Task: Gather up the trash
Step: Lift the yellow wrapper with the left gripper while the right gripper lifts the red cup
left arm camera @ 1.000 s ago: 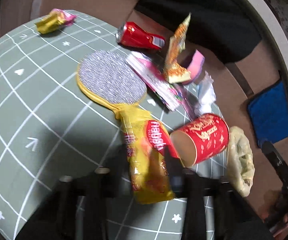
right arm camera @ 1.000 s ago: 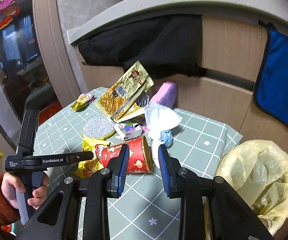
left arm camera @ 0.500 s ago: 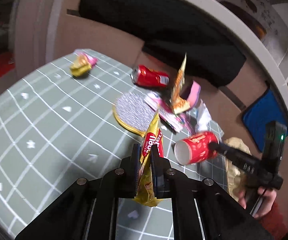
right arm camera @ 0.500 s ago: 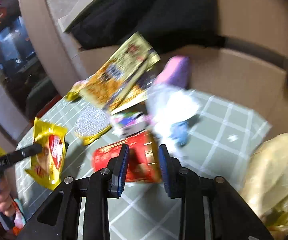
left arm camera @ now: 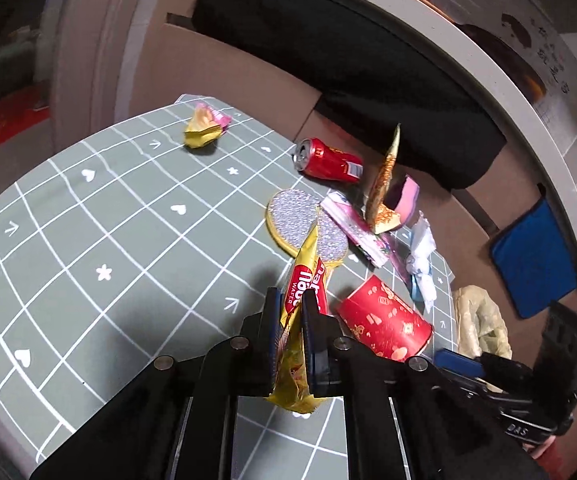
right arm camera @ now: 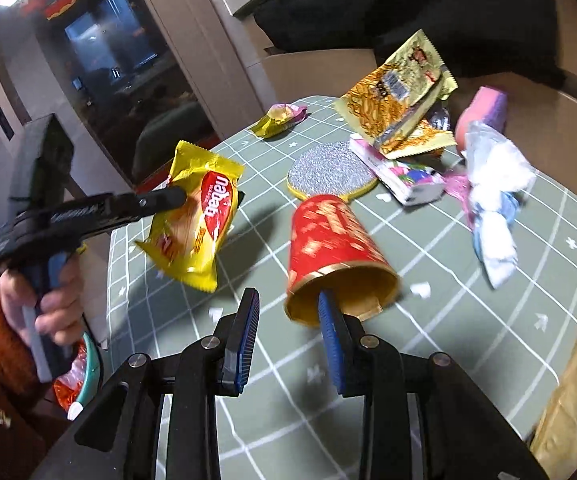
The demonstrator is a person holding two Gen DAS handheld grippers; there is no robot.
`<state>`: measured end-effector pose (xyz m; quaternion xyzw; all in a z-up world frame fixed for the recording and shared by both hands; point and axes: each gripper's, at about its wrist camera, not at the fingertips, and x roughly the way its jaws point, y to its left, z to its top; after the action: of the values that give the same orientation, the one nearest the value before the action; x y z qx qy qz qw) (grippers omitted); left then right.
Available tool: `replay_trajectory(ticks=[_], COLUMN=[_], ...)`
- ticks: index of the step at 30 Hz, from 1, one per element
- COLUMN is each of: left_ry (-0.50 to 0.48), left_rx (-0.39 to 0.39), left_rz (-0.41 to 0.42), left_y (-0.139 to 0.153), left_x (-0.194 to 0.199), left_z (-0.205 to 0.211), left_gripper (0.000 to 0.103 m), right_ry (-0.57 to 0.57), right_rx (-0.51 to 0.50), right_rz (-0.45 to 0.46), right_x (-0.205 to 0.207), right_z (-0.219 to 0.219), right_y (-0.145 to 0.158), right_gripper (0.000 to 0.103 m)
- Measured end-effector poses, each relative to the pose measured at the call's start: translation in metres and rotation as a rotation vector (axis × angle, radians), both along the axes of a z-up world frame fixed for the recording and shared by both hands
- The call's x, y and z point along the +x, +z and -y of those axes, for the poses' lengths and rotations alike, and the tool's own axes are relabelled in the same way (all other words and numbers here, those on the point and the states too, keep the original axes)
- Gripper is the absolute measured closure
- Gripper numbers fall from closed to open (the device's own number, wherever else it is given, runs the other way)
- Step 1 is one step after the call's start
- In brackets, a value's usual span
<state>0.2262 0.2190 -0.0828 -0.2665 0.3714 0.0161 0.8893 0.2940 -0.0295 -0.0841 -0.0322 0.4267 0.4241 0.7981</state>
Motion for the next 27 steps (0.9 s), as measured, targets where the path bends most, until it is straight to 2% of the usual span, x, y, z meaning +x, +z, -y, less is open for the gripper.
replay_trajectory(ticks=[5, 9, 13, 15, 18, 19, 20, 23, 27], left_ry=[-0.004, -0.024, -0.037, -0.034, -0.031, -0.032, -0.033, -0.038, -0.053], left_rx=[-0.005, 0.007, 0.033, 0.042, 0.053, 0.056, 0.059, 0.056, 0.065], left_rz=[-0.009, -0.004, 0.008, 0.011, 0.010, 0.009, 0.008, 0.007, 0.036], left_y=[-0.005, -0.003, 0.003, 0.004, 0.002, 0.001, 0.000, -0.001, 0.006], left_x=[-0.001, -0.003, -0.009, -0.011, -0.013, -0.012, -0.012, -0.009, -0.002], left_z=[0.003, 0.009, 0.012, 0.010, 0.009, 0.010, 0.010, 0.013, 0.024], left_gripper=[0.092, 0.092, 0.092, 0.092, 0.092, 0.092, 0.092, 0.092, 0.092], right_ry=[-0.120, -0.096, -0.061, -0.027, 0.025, 0.032, 0.034, -0.036, -0.105], right_rx=[-0.178, -0.184, -0.267, -0.256, -0.192, -0.176, -0.153, -0.134, -0.077], right_rz=[0.175, 0.199, 0.298, 0.303, 0.259, 0.252, 0.242, 0.196, 0.199], right_x=[-0.002, 0.016, 0.032, 0.039, 0.049, 0.049, 0.050, 0.054, 0.047], right_z=[0.008, 0.001, -0.022, -0.032, -0.045, -0.047, -0.049, -0.047, -0.032], right_y=[-0.001, -0.004, -0.012, -0.017, -0.023, -0.024, -0.024, -0.021, -0.003], right_gripper=[0.073, 0.073, 0.073, 0.073, 0.075, 0.079, 0.088, 0.096, 0.099])
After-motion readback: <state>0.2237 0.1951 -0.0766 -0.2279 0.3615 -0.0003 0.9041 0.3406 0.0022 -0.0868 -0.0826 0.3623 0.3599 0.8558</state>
